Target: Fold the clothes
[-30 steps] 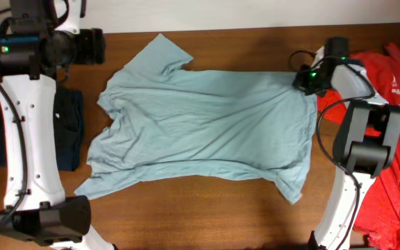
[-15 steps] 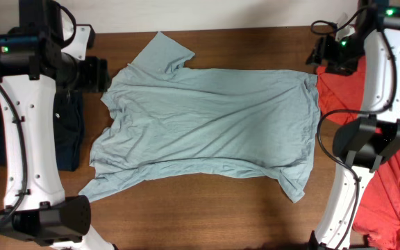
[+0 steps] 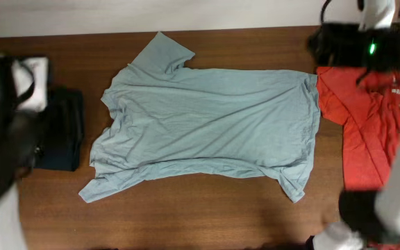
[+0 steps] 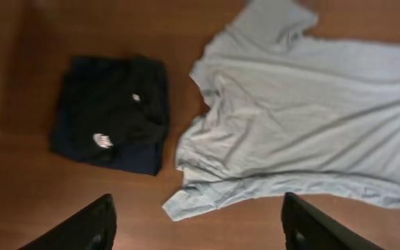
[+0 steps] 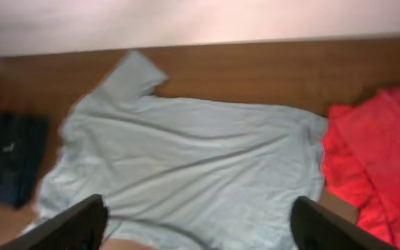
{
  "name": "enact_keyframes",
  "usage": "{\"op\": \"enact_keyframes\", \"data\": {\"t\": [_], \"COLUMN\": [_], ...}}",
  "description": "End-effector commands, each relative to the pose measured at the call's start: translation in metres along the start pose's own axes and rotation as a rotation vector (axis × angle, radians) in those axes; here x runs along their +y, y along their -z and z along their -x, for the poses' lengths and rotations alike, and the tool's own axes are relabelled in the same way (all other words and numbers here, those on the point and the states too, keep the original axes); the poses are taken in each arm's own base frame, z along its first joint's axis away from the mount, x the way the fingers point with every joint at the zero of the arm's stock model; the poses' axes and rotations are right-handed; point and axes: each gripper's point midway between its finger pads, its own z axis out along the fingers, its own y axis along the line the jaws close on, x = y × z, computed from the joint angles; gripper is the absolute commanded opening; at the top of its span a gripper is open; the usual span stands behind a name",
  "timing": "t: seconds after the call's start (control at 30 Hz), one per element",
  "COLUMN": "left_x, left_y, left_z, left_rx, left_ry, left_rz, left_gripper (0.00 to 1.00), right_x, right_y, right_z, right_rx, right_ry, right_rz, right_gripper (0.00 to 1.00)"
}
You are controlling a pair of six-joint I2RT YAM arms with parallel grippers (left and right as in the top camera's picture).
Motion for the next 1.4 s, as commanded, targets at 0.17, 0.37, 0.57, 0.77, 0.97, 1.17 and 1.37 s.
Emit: {"op": "enact_keyframes", "data": {"t": [0.17, 0.37, 0.57, 0.77, 0.97, 1.17, 1.37], "left_x": [0.002, -0.035, -0.039, -0.04, -0.04, -0.04, -0.04], "left_y": [-0.059, -0.155, -0.206, -0.224, -0.228, -0.23, -0.232], "left_z": [-0.079, -0.134, -0.185, -0.192, -0.187, -0.182, -0.179], "left_rx": [0.289, 0.453, 0.563, 0.58, 0.555, 0.534, 0.519], "left_ry": [0.169, 0.198, 0.198, 0.191, 0.191, 0.191, 0.19], "left_rz": [0.055, -0.113, -0.104, -0.104, -0.106, -0.108, -0.109], "left_gripper": [0.8, 0.8, 0.84, 0.85, 0.86, 0.91, 0.92], "right_x": [0.004, -0.026, -0.048, -0.07, -0.09, -0.096, -0.075], "right_y": [-0.058, -0.121, -0.153, -0.169, -0.167, -0.147, -0.116], "right_z": [-0.158, -0.259, -0.337, -0.379, -0.419, -0.423, -0.404], "right_rx": [0.517, 0.784, 0.898, 0.888, 0.91, 0.965, 0.899], "right_ry": [-0.162, -0.205, -0.204, -0.253, -0.408, -0.513, -0.593], "right_rz": [-0.237, -0.317, -0.349, -0.432, -0.509, -0.522, -0.459], "right_gripper": [0.97, 0.99, 0.93, 0.86, 0.59, 0.04, 0.04]}}
